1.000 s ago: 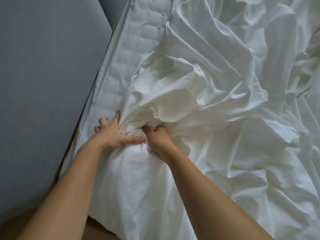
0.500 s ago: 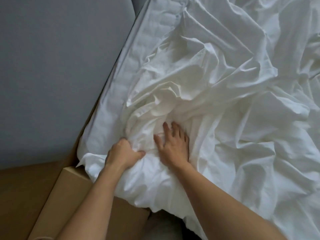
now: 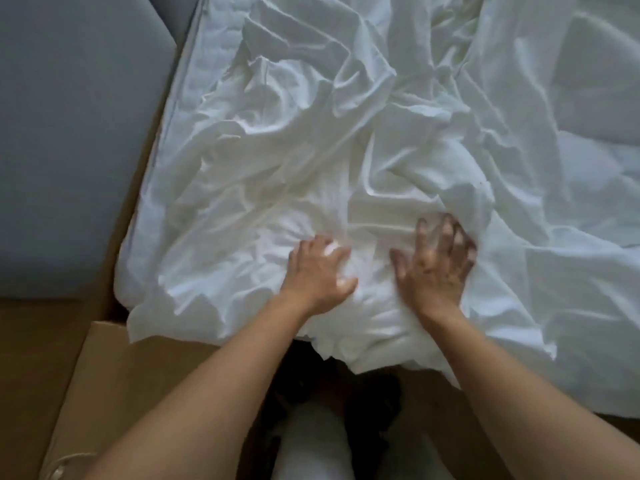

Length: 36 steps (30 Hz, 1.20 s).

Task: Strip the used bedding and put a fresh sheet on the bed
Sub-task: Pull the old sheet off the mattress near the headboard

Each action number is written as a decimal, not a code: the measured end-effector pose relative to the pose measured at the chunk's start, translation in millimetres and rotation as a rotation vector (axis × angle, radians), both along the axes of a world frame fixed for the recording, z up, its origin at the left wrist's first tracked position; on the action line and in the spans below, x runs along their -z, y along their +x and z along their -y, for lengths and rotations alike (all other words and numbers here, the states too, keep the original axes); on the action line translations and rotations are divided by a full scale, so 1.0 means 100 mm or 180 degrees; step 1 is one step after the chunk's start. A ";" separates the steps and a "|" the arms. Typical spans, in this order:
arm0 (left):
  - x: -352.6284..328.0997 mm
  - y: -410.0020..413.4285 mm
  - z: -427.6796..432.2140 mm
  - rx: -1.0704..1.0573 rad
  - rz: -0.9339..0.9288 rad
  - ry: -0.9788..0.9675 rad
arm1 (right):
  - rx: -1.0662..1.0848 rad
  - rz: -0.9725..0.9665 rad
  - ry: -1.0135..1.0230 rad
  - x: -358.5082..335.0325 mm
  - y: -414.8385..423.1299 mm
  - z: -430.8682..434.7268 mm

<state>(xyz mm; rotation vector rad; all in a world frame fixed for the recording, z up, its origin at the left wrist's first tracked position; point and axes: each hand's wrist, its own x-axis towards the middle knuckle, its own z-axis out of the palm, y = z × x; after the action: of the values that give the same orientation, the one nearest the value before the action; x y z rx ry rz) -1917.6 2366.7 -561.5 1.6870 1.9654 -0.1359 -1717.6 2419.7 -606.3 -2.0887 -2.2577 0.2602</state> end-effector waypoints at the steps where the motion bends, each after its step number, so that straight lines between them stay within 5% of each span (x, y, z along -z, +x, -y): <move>1: 0.03 0.18 -0.05 0.0258 -0.0040 -0.0169 | 0.0212 0.0037 0.0039 0.02 0.30 0.01; 6: 0.24 0.74 -0.28 0.1042 -0.0696 -0.0087 | 0.1671 -0.0326 -0.0659 0.12 1.25 0.23; 10: 0.37 1.09 -0.40 0.1418 0.0023 -0.0237 | 0.1339 -0.1117 -0.0998 0.17 1.52 0.33; 14: 0.46 1.09 -0.54 0.1055 0.0167 -0.0253 | 0.1213 -0.0847 -0.0674 0.07 2.27 0.25; 20: 0.36 0.94 -0.71 0.1161 -0.0447 -0.0997 | 0.2396 0.0070 -0.0222 -0.36 3.54 0.22; 22: 0.19 1.15 -0.88 0.1027 0.0131 -0.0791 | 0.2119 -0.0121 0.0142 -0.51 3.43 0.08; 24: 0.05 1.49 -1.17 0.0721 0.0806 0.0156 | 0.1727 -0.0462 0.0682 -0.57 3.02 -0.24; 26: 0.01 1.83 -1.54 0.0563 0.0856 0.1009 | 0.1556 -0.0743 0.0566 -0.52 2.48 -0.72; 32: 0.43 2.13 -2.12 0.1027 0.0233 -0.0918 | 0.2051 -0.1512 -0.1267 0.02 1.52 -1.96; 36: 0.57 2.12 -2.43 0.0616 0.0471 -0.0745 | 0.1556 -0.1434 -0.1114 0.24 1.81 -2.06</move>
<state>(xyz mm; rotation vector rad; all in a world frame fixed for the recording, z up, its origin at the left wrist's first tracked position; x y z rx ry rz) -1705.8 2609.4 -618.8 1.6779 1.6100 -0.2918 -1536.1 2625.8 -630.2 -2.3477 -1.4810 1.0271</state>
